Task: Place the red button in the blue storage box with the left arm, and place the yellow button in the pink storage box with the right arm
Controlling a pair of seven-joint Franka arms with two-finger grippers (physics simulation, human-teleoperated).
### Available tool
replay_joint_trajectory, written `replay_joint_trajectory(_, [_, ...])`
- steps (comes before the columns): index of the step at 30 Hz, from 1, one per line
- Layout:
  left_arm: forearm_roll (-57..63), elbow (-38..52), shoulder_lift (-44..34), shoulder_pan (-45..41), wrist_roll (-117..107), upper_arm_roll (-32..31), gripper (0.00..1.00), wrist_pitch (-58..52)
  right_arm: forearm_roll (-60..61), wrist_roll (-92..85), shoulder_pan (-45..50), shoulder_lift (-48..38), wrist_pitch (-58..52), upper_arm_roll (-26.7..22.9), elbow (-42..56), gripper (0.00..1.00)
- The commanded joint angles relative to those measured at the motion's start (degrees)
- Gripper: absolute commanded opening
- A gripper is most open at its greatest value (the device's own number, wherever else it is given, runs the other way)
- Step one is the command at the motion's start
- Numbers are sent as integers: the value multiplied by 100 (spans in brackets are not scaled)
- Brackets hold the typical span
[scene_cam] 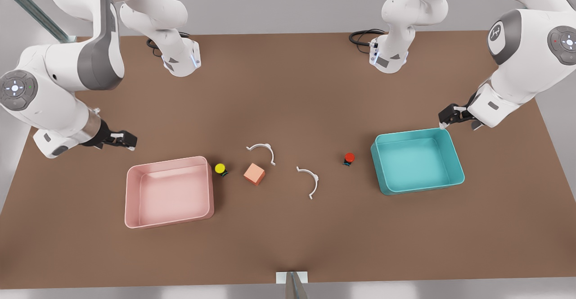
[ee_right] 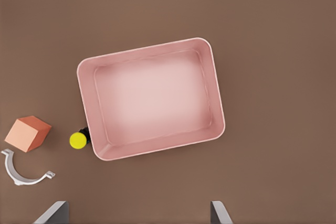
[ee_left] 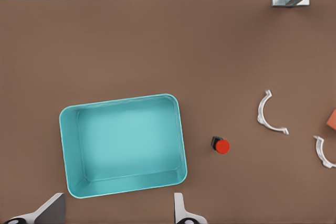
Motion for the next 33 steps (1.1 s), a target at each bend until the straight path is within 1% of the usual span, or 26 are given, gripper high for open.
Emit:
replay_joint_trajectory(1, [3,3,-6,1,417,-2,100,-1,-1,-13,-12,-1,84,0,3,100])
replay_joint_trajectory(4, [21,3,55,-8,364,-2,100,-10,192,-301,84,25,84,105,-32,100])
replay_joint_trajectory(5, [21,3,82,-113,93,-2,100,-10,289,-1189,58,25,93,334,-50,100])
replay_joint_trajectory(6, [21,3,108,-324,-540,-2,100,-10,395,-1646,75,25,119,404,-76,100])
replay_joint_trajectory(7, [-14,3,161,-509,-1374,-11,100,-1,395,-2419,67,25,154,518,-85,100])
replay_joint_trajectory(8, [-41,3,275,-746,-2236,-11,100,43,395,-3176,75,25,321,527,-243,100])
replay_joint_trajectory(9, [-32,3,424,-948,-2895,-11,100,69,368,-3510,84,25,427,571,-331,100])
replay_joint_trajectory(12, [-15,-41,934,-1722,-6022,-2,100,1000,360,-4134,84,34,1138,851,-919,100])
replay_joint_trajectory(13, [-23,-41,1013,-1810,-6559,-2,100,1176,351,-4327,93,87,1314,913,-972,100])
replay_joint_trajectory(14, [-32,-50,1171,-1924,-7289,-2,100,1387,210,-4389,303,236,1323,949,-973,100])
replay_joint_trajectory(15, [-41,-173,1330,-1994,-8116,-2,100,1809,201,-4653,444,342,1358,1072,-964,100])
replay_joint_trajectory(16, [-32,-533,1330,-2030,-8389,-2,100,2152,140,-5346,611,368,1551,1107,-955,100])
replay_joint_trajectory(17, [-15,-884,1304,-2118,-8741,-2,100,2556,-176,-6216,796,447,1718,1107,-955,100])
replay_joint_trajectory(19, [3,-1280,1304,-2249,-9119,6,100,2899,-309,-8282,787,518,1894,1107,-920,100])
replay_joint_trajectory(21, [21,-1561,1330,-2390,-9119,6,100,3075,-704,-8441,1024,579,1903,1107,-920,100])
replay_joint_trajectory(23, [179,-2378,1189,-2399,-9102,6,100,3821,-704,-8555,1025,719,1921,1107,-929,100])
replay_joint_trajectory(25, [222,-2853,1163,-2390,-9031,6,100,4235,-686,-8582,981,729,1912,1098,-920,100])
replay_joint_trajectory(27, [416,-3056,1207,-2355,-8987,24,100,4296,-695,-8573,998,843,1912,1098,-902,100])
replay_joint_trajectory(28, [416,-3275,1207,-2364,-8987,24,100,4613,-695,-8573,989,860,1921,1098,-893,100])
replay_joint_trajectory(30, [425,-3539,1242,-2346,-8952,33,100,4885,-608,-8459,1033,904,2070,1098,-911,100])
replay_joint_trajectory(33, [425,-3741,1479,-2337,-8943,94,100,5369,-247,-8283,1095,1115,2193,1159,-937,100])
